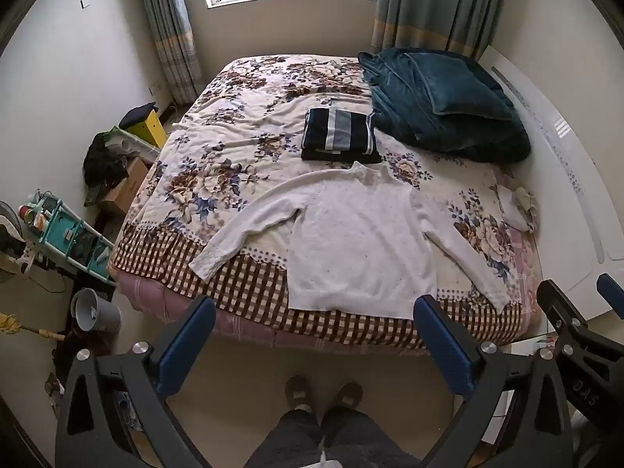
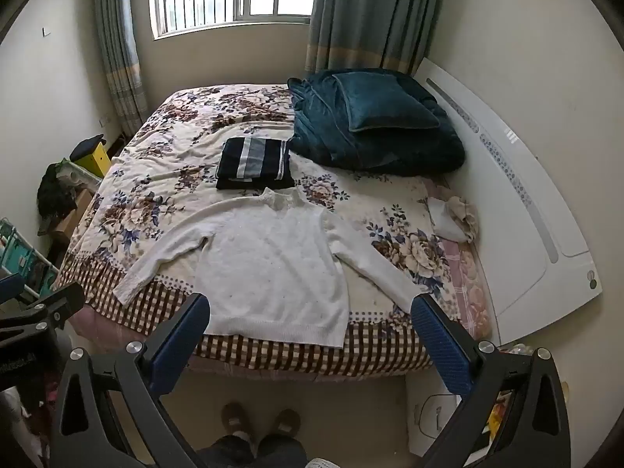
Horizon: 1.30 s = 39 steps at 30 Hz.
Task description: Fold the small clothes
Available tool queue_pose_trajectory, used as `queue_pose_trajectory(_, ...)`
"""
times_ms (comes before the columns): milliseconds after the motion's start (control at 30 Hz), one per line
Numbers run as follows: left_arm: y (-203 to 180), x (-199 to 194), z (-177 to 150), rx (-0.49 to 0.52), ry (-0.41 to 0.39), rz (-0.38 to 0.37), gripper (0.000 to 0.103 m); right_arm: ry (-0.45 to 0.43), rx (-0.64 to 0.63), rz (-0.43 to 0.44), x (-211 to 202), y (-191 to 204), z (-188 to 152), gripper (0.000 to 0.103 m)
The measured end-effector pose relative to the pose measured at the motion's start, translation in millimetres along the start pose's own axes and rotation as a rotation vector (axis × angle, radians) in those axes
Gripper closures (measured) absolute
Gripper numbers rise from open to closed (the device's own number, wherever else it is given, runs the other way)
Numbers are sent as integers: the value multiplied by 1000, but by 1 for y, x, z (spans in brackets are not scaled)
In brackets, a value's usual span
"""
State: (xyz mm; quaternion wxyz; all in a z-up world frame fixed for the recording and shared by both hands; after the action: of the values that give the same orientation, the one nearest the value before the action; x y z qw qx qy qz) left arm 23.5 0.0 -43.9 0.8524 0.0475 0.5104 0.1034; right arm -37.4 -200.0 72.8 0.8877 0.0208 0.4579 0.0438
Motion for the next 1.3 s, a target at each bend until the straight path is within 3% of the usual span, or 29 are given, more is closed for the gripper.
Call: queue_pose_trajectory(1300,16,-5,17,3,-7,15,0,2,-2,14,-7,3,9,0)
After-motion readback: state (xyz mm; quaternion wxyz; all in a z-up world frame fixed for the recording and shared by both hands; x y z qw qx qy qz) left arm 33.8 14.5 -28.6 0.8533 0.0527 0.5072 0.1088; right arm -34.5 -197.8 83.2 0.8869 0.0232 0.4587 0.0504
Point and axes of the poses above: each gripper's, at about its wrist camera, not at the fingertips, and x roughly the way its jaws point, y to its left, z to its top, the point moved 5 cm from there along x, roughly the way its jaws point, and after that the axes turned 13 degrees about z, right-handed, at the moved point
